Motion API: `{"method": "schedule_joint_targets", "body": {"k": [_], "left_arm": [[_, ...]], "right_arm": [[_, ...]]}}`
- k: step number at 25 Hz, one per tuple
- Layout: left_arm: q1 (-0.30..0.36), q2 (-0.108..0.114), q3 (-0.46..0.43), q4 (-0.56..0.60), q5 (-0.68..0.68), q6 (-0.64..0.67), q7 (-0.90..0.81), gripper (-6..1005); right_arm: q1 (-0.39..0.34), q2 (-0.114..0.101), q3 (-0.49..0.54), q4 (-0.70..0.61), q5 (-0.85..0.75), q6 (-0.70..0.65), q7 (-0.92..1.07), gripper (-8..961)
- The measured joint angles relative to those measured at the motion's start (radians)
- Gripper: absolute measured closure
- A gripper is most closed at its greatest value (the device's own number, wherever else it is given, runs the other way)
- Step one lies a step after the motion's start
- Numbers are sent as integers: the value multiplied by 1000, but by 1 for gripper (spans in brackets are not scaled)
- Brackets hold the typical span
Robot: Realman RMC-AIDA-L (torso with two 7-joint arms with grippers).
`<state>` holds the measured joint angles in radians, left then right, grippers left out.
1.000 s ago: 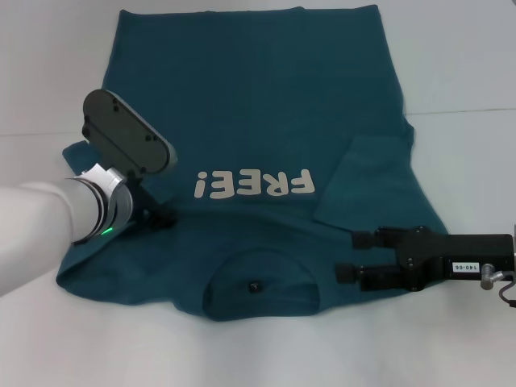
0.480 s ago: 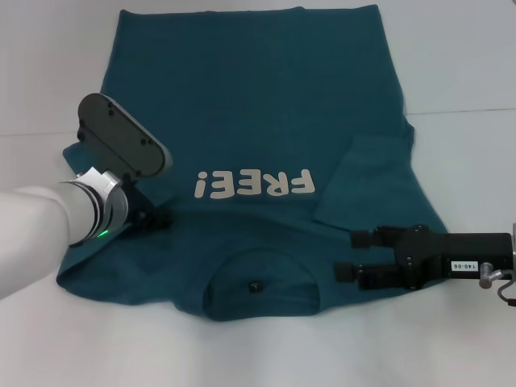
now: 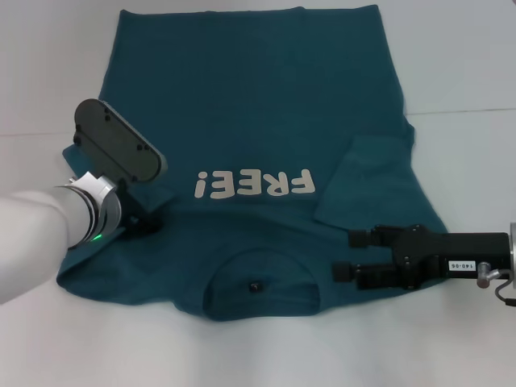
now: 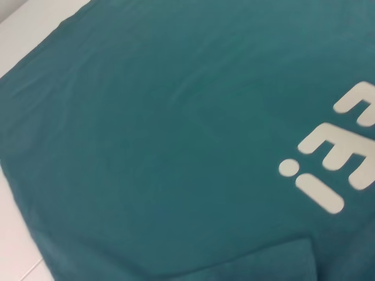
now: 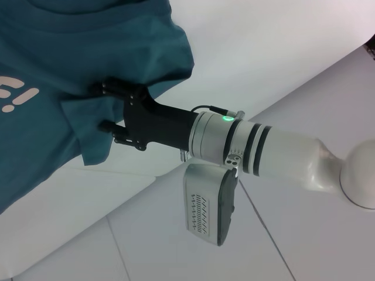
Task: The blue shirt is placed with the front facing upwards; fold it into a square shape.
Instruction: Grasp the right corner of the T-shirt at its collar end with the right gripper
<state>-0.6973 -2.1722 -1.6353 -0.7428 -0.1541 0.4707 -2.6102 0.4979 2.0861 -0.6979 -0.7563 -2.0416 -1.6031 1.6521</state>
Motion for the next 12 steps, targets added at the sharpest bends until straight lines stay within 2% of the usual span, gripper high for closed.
{"method": "schedule_joint_targets", "body": {"k": [6, 12], "left_arm": [[0, 0, 0, 1, 13, 0, -17, 279], [-4, 1, 6, 1, 15, 9, -15, 401]], "right_arm": [[2, 0, 0, 2, 0, 0, 0, 7], [2, 0, 0, 2, 0, 0, 0, 7]]}}
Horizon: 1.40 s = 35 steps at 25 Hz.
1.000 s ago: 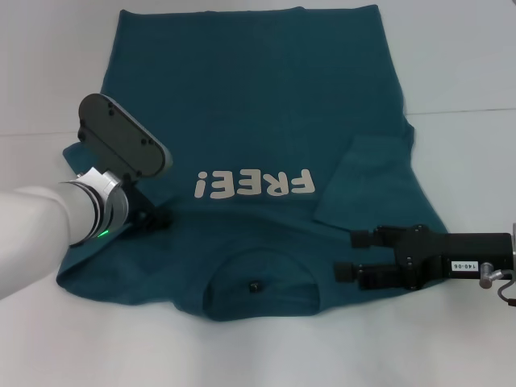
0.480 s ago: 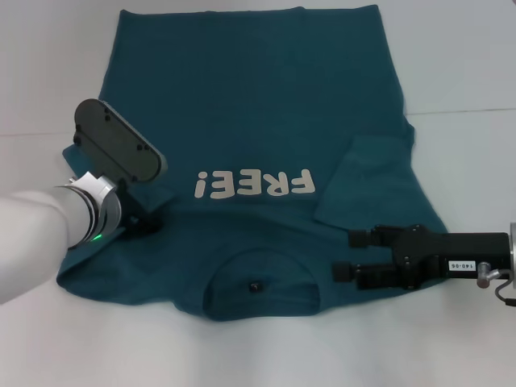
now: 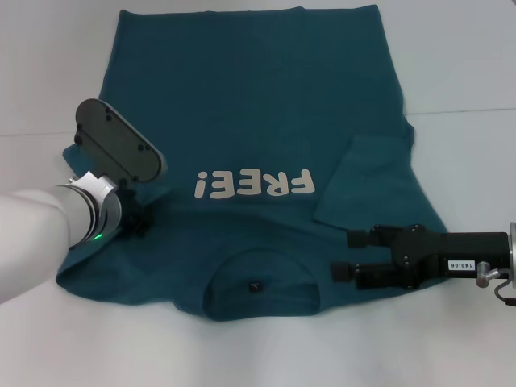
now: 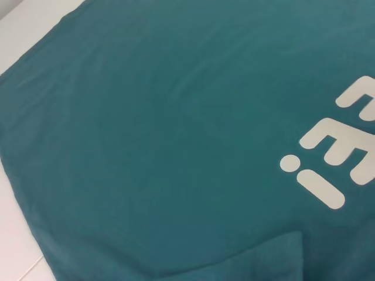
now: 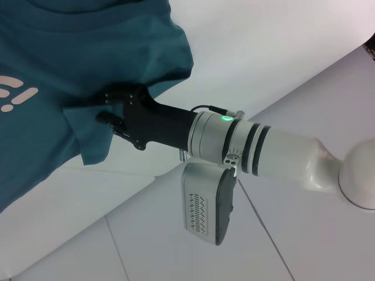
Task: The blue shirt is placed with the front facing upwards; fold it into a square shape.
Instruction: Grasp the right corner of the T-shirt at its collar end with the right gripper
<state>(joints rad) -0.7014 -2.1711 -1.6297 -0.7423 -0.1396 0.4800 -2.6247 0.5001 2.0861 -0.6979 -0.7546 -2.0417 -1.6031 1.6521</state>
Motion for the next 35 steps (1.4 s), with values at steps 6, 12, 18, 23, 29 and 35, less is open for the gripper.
{"method": "schedule_joint_targets", "body": {"k": [6, 12, 18, 23, 29, 35], "left_arm": [[-1, -2, 15, 1, 16, 3, 5, 606], [-1, -3, 19, 1, 22, -4, 6, 930], [3, -3, 13, -9, 20, -17, -2, 967], [21, -2, 14, -38, 21, -42, -16, 965], [77, -4, 32, -123, 16, -59, -17, 963], [85, -4, 34, -127, 17, -59, -17, 960]], "right_arm": [[0, 0, 0, 0, 0, 0, 7, 6], [1, 0, 0, 0, 1, 0, 7, 7], [3, 0, 0, 0, 2, 0, 8, 7], [6, 0, 0, 0, 2, 0, 9, 6], [6, 0, 3, 0, 2, 2, 12, 6], [10, 0, 8, 0, 2, 4, 13, 7]]}}
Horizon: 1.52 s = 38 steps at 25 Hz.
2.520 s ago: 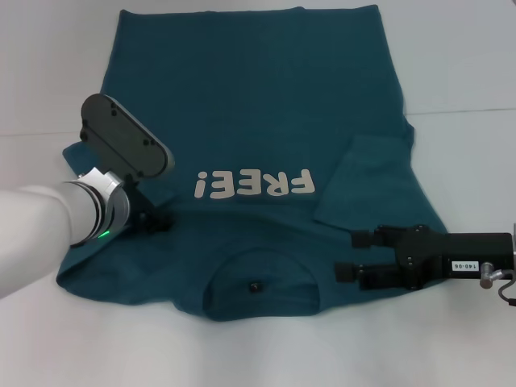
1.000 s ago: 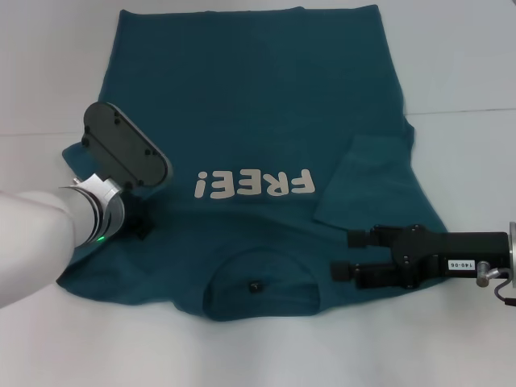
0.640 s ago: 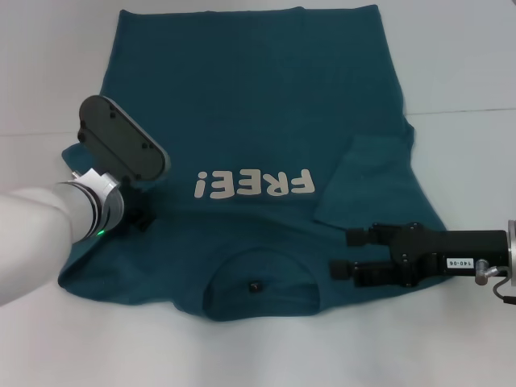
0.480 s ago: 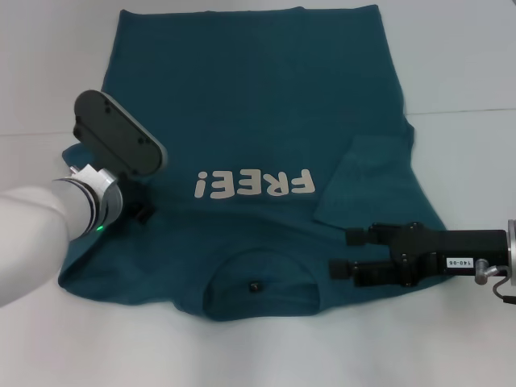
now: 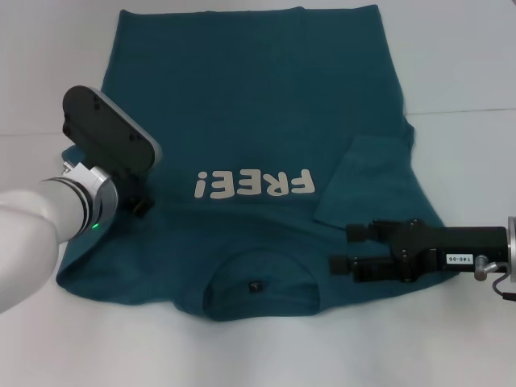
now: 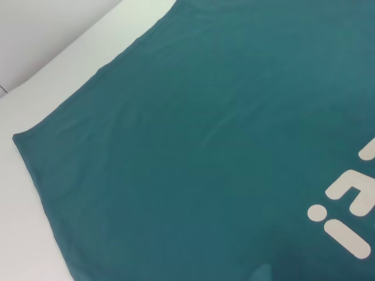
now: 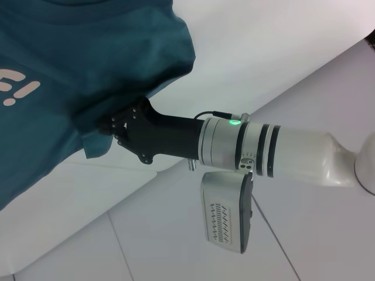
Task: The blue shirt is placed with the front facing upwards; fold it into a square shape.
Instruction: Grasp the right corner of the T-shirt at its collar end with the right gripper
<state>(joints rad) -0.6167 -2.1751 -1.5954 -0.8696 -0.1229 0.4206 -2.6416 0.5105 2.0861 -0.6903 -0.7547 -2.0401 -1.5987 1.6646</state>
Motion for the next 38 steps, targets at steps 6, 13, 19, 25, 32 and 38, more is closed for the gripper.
{"method": "schedule_joint_targets", "body": {"k": [6, 13, 19, 25, 32, 38], "left_arm": [[-4, 0, 8, 12, 1, 0, 0, 958], [-26, 0, 29, 60, -4, -12, 0, 955], [-30, 0, 53, 79, -5, -36, 0, 953], [-49, 0, 61, 115, -3, -37, 0, 951], [-62, 0, 60, 140, -4, -49, -2, 943], [-63, 0, 60, 148, -2, -52, -12, 761]], "right_arm": [[2, 0, 0, 0, 0, 4, 0, 7], [4, 0, 0, 0, 0, 10, 0, 9], [5, 0, 0, 0, 0, 12, 0, 10], [5, 0, 0, 1, 0, 12, 0, 12], [2, 0, 0, 2, 0, 7, 9, 11], [-2, 0, 0, 2, 0, 7, 11, 12]]}}
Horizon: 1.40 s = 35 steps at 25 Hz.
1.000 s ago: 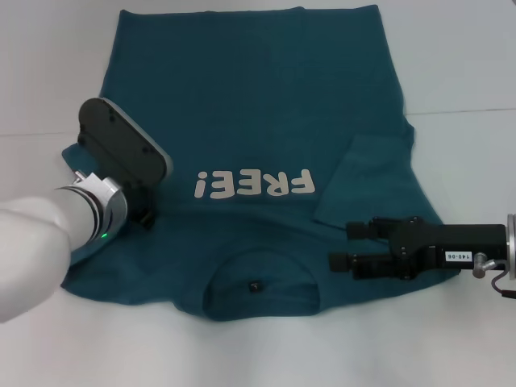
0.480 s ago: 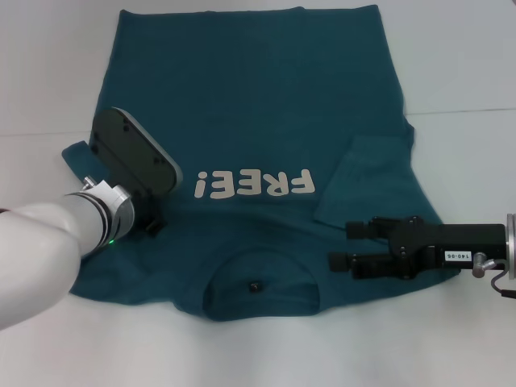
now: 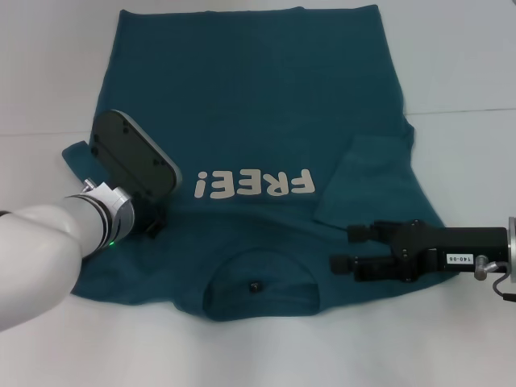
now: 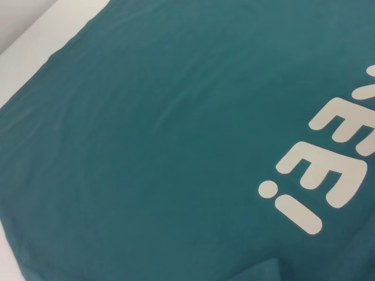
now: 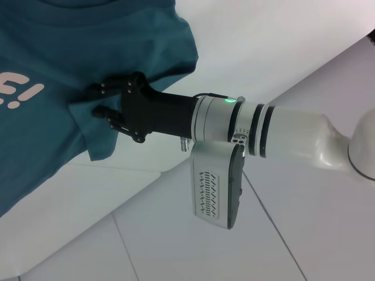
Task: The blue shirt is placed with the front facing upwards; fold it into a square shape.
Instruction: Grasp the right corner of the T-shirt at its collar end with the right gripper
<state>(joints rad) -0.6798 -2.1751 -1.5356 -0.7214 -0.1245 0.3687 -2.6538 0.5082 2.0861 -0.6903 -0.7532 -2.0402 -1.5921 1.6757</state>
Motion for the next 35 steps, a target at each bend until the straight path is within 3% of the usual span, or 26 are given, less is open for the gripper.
{"method": "schedule_joint_targets", "body": {"k": [5, 10, 21, 35], "left_arm": [[1, 0, 0, 1, 5, -17, -15, 628], [3, 0, 0, 2, 2, -23, -15, 392], [8, 0, -11, -6, 6, -24, -17, 192], [8, 0, -16, -7, 8, -25, -17, 149]], "right_arm": [[-3, 0, 0, 0, 0, -2, 0, 12], [-3, 0, 0, 0, 0, -10, 1, 12], [-2, 0, 0, 0, 0, -15, 13, 11], [-1, 0, 0, 0, 0, -16, 14, 11]]}}
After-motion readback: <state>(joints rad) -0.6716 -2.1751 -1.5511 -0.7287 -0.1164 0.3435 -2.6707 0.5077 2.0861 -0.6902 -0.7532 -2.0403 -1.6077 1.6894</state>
